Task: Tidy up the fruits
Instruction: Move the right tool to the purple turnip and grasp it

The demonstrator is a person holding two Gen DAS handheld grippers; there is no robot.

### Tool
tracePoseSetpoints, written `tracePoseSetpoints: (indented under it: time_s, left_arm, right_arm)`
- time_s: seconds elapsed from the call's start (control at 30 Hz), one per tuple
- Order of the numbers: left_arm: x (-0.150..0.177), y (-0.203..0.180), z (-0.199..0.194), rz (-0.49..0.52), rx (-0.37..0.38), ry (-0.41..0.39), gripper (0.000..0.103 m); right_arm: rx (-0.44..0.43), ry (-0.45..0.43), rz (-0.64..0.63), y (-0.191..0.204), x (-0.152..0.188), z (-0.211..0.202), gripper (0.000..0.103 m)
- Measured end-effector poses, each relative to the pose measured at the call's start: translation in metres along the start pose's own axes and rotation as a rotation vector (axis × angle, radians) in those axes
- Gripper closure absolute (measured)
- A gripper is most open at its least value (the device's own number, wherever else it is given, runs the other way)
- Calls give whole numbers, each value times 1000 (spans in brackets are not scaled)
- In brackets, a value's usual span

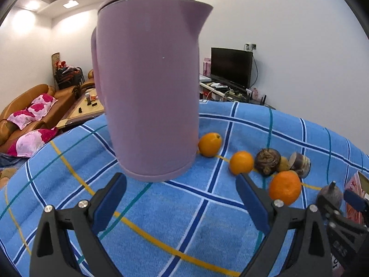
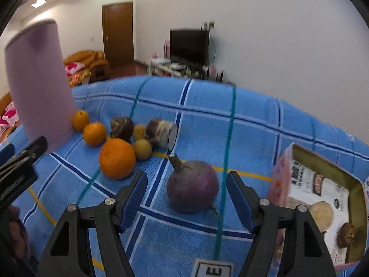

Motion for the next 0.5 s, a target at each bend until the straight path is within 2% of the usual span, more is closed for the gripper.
tracePoseSetpoints:
  time_s: [0.13,0.23,0.33,0.4,0.47,0.5]
  left_arm:
    - [-2,0,-1,13,9,-2,5]
    - [-3,0,-1,15,23,3,5]
    - [-4,-2,-1,26,25,9,5]
    - [-4,-2,-1,26,32,10,5]
    - [-4,-2,-2,26,43,10,5]
    - [-4,-2,-2,29,48,10,5]
  right_arm:
    - [16,79,1,1,-3,22,31]
    - [9,174,8,1,-3,42,31]
    - [-1,184,34,-2,-7,48,31]
    - [-7,184,23,-1,-7,47,37]
    - [-5,182,8,3,-7,44,50]
    - [-7,180,6,3,-4,42,50]
Point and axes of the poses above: each gripper's, at about its wrist camera, not at the fingertips, and z roughly the way its jaws point, y to its left, x to its underside, the point moved 3 cm from there along z, roughly the way its jaws point, and after that the axes turned 10 degrees about z, right-handed, at the moved point
